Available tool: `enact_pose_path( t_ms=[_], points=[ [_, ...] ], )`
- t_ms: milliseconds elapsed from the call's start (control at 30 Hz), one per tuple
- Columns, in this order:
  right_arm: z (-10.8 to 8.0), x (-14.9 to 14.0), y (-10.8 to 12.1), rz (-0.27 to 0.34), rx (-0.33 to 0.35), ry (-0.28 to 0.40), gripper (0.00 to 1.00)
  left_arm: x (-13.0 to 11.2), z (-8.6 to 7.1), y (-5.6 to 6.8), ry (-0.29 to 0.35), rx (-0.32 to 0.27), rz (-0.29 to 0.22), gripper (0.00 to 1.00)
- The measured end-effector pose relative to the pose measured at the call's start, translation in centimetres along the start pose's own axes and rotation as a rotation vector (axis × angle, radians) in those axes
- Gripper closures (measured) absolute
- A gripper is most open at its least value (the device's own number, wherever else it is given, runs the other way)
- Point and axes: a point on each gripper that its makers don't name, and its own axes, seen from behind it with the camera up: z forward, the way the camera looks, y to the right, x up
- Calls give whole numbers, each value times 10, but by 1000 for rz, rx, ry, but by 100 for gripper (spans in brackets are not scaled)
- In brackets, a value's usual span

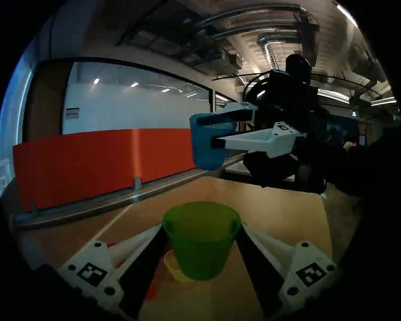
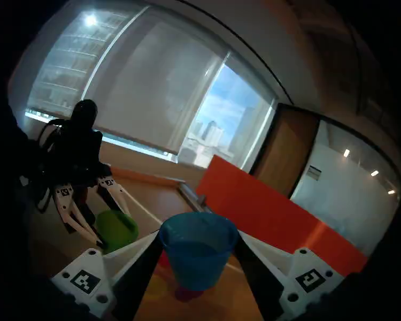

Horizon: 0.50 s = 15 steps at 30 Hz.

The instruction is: Pour water

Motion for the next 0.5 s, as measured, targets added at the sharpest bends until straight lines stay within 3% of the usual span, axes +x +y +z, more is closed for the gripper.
enact_pose_path(
  t_ms=[500],
  points=[
    [11,31,-5,-231,-10,21,9,4,2,6,7,-16,0,14]
  ],
)
